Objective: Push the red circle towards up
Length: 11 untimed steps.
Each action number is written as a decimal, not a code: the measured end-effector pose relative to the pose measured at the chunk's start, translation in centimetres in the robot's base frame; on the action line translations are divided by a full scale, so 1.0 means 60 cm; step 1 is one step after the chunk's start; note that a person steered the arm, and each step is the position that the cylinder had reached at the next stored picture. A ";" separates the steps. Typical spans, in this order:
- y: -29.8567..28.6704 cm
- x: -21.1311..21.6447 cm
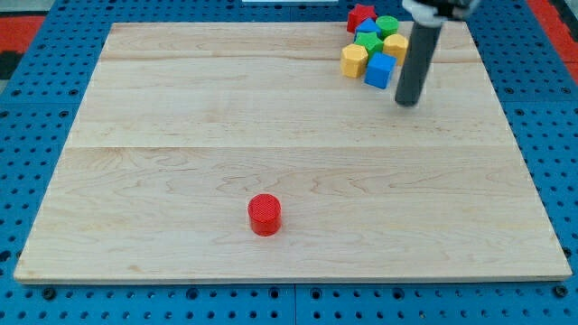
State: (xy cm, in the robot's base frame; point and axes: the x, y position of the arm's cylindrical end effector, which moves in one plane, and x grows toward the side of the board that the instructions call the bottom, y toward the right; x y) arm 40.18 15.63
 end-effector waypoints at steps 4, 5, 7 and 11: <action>-0.275 0.276; -0.308 0.283; -0.356 0.281; -0.418 0.156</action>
